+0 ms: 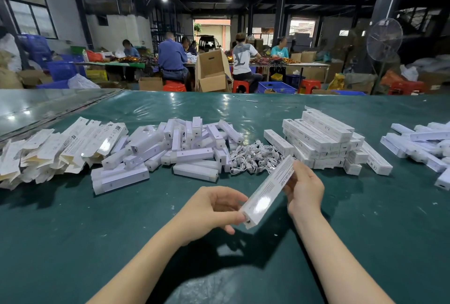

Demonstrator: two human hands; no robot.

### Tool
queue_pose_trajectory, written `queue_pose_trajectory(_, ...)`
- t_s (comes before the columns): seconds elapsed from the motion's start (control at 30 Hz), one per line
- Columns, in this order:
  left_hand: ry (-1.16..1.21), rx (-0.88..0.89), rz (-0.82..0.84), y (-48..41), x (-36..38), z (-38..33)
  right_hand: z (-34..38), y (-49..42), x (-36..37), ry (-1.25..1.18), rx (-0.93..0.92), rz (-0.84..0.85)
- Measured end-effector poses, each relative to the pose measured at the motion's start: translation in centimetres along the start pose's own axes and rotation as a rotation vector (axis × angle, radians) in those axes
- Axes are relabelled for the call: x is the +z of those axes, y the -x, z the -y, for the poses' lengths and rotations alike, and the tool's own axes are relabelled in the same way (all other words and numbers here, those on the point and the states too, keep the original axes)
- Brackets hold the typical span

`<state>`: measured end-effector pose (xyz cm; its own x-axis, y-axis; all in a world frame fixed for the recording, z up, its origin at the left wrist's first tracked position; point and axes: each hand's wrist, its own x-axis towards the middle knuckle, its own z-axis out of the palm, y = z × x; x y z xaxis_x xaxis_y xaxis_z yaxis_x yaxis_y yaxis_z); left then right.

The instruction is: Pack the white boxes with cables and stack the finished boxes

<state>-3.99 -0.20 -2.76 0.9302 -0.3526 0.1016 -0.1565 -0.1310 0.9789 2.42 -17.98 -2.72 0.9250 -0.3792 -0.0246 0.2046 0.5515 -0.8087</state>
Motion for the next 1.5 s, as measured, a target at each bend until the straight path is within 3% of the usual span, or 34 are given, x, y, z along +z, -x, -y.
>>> queue_pose_trajectory(0.17,0.324,-0.197,0.271,0.0,0.4,-0.3,-0.8,1.0,1.0,0.207,-0.143,0.17)
queue_pose_trajectory(0.3,0.097,-0.245,0.244,0.0,1.1,0.0,-1.6,1.6,1.3,0.383,-0.187,0.397)
queue_pose_trajectory(0.37,0.135,-0.219,0.113,-0.4,1.0,0.0,-1.9,1.7,1.0,0.59,-0.262,0.441)
queue_pose_trajectory(0.53,0.294,-0.23,-0.431,-1.0,-0.5,0.5,-1.6,2.0,0.9,0.889,-0.384,0.616)
queue_pose_trajectory(0.7,0.284,-0.19,-0.583,-1.0,-1.1,0.8,-2.9,3.2,1.2,1.234,-0.517,0.865)
queue_pose_trajectory(0.8,0.209,-0.171,-0.6,-1.3,-0.5,1.0,-3.0,3.4,1.7,1.213,-0.684,0.795)
queue_pose_trajectory(0.9,0.175,-0.159,-0.626,-1.4,-0.3,0.8,-2.2,3.1,1.9,1.077,-0.651,0.627)
queue_pose_trajectory(1.1,0.036,-0.095,-0.661,-1.4,0.2,1.5,2.1,-0.8,1.6,0.701,-0.606,-0.025)
queue_pose_trajectory(1.27,0.01,-0.092,-0.661,-1.7,0.1,1.7,5.5,-4.9,1.2,0.597,-0.564,-0.372)
queue_pose_trajectory(1.37,0.016,-0.097,-0.664,-1.8,0.1,1.8,6.7,-6.8,0.8,0.697,-0.519,-0.442)
queue_pose_trajectory(1.5,0.016,-0.095,-0.663,-1.8,0.0,1.9,6.1,-8.1,0.3,0.936,-0.361,-0.309)
